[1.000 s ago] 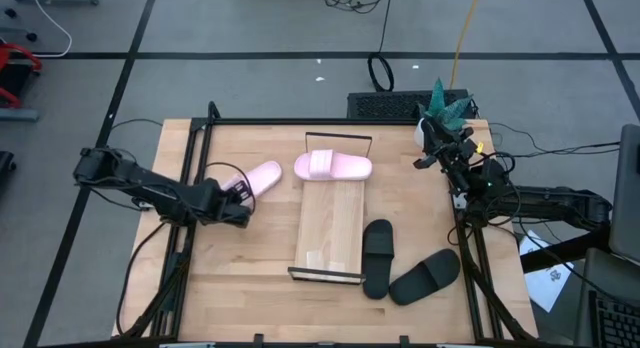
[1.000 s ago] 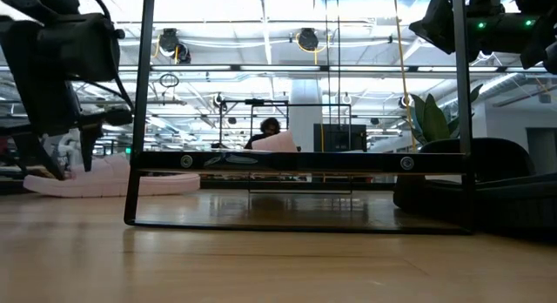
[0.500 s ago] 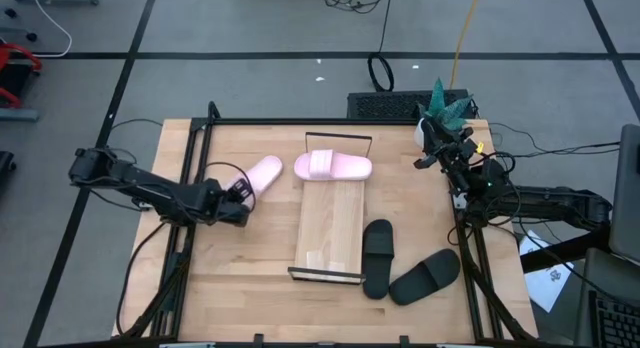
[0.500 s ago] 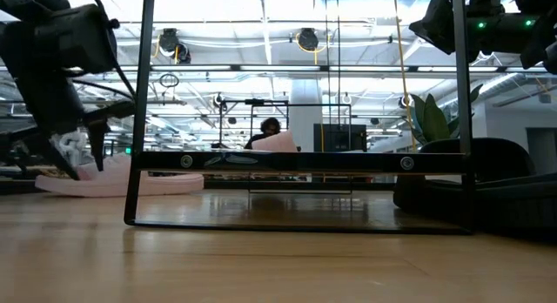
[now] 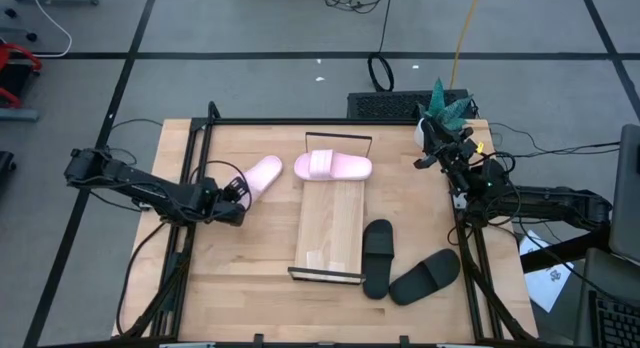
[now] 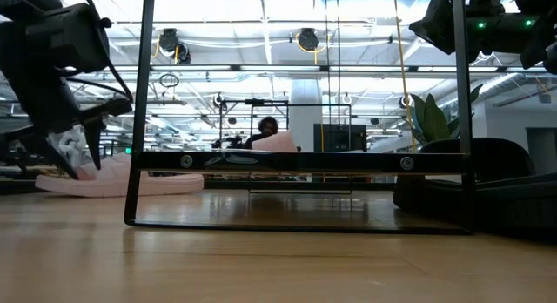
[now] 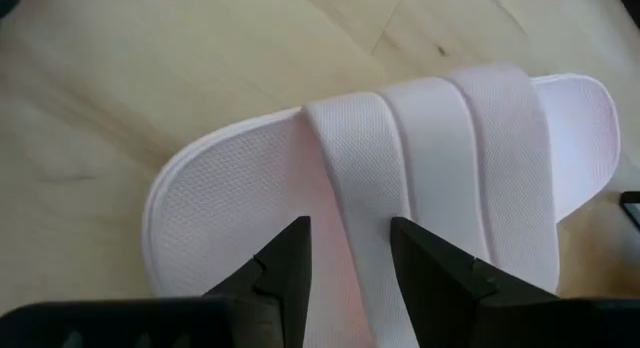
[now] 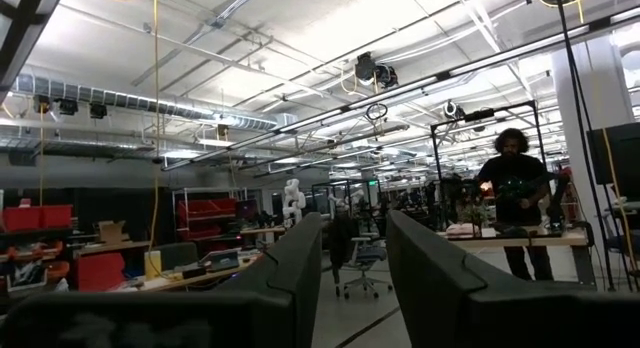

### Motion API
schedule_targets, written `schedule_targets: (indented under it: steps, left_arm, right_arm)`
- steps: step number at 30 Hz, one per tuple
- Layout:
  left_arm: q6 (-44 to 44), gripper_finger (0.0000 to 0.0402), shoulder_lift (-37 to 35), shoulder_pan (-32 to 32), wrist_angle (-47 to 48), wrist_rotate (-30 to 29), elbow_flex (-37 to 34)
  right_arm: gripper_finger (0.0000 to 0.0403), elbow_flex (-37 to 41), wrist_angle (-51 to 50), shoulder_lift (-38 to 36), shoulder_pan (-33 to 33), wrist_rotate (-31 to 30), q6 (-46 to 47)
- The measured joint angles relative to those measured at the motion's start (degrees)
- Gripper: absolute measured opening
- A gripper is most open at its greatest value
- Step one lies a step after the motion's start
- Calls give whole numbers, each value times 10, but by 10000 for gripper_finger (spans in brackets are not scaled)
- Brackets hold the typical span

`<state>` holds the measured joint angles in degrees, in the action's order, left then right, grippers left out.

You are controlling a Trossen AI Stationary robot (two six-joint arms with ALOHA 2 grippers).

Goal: Pick and place slides into the shelf
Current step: Put the pink slide on the shelf

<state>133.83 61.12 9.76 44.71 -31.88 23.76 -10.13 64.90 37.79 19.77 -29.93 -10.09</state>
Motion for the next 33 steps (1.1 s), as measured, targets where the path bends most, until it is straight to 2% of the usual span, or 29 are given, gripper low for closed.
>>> schedule_targets:
  steps: [6,20,33]
  left_arm:
    - [2,136,0,0,-33,-38,-8]
    - [-2,136,0,0,-68,-72,-8]
    - [-12,136,0,-7,-80,-72,-8]
  right_arm:
    - [107,0,0,0,0,0,0]
    - [107,0,0,0,0,0,0]
    - [107,0,0,0,0,0,0]
